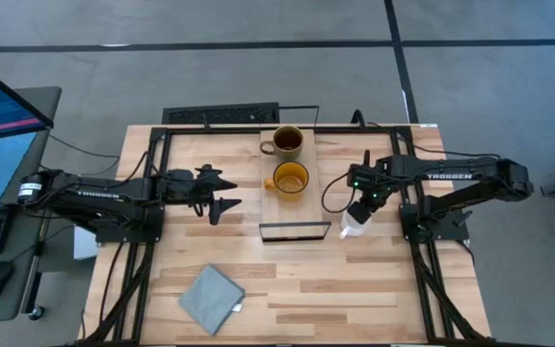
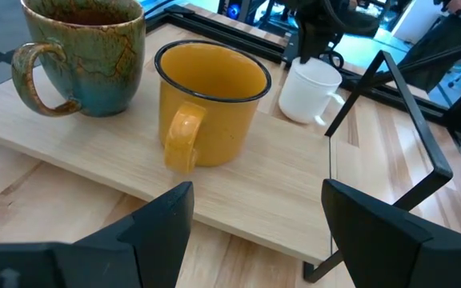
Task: Stack small to large cups/mugs on shelf
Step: Put the white mug on the shelf
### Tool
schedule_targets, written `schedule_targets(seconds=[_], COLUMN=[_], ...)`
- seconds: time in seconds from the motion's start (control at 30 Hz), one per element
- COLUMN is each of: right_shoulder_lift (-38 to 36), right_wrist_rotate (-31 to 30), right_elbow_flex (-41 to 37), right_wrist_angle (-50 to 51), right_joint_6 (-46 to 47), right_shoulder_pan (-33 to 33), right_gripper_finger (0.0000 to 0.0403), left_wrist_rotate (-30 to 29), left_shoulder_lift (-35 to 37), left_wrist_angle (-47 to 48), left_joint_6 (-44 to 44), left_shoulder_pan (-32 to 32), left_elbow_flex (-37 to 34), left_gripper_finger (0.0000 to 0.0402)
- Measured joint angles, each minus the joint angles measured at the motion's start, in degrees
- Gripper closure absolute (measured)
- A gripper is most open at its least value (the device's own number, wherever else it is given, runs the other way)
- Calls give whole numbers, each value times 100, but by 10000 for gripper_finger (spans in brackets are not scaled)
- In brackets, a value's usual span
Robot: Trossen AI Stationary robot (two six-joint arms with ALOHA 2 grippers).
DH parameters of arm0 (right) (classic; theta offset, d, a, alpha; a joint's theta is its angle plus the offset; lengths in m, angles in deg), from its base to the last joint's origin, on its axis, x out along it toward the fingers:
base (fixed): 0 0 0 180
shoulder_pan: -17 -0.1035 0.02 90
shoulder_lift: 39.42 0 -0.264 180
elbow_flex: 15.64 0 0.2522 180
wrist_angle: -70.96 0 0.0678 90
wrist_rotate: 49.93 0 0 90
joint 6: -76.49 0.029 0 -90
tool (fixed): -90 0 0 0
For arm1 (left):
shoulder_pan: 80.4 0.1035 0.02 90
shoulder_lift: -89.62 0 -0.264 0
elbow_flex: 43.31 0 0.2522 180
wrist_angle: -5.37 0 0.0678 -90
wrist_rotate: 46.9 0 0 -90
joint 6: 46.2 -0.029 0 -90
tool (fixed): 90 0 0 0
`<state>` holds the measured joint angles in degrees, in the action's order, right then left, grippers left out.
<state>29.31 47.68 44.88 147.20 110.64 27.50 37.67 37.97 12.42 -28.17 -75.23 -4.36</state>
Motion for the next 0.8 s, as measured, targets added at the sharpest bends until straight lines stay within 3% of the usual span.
schedule_targets(seconds=[0.53, 0.8], right_shoulder_lift=[-5, -5], right_wrist_rotate=[-533, -447], right_elbow_flex=[1607, 1811], right_wrist_angle=[176, 135], right_joint_6=[1004, 1851], right_shoulder_pan=[876, 490], right_gripper_finger=[403, 403], left_wrist_rotate=[2, 2], left_shoulder_lift=[2, 0], left_wrist_angle=[383, 872], left_joint_6=[-313, -490], left_shoulder_pan=[2, 2], left_elbow_flex=[2, 2], left_gripper_finger=[134, 134])
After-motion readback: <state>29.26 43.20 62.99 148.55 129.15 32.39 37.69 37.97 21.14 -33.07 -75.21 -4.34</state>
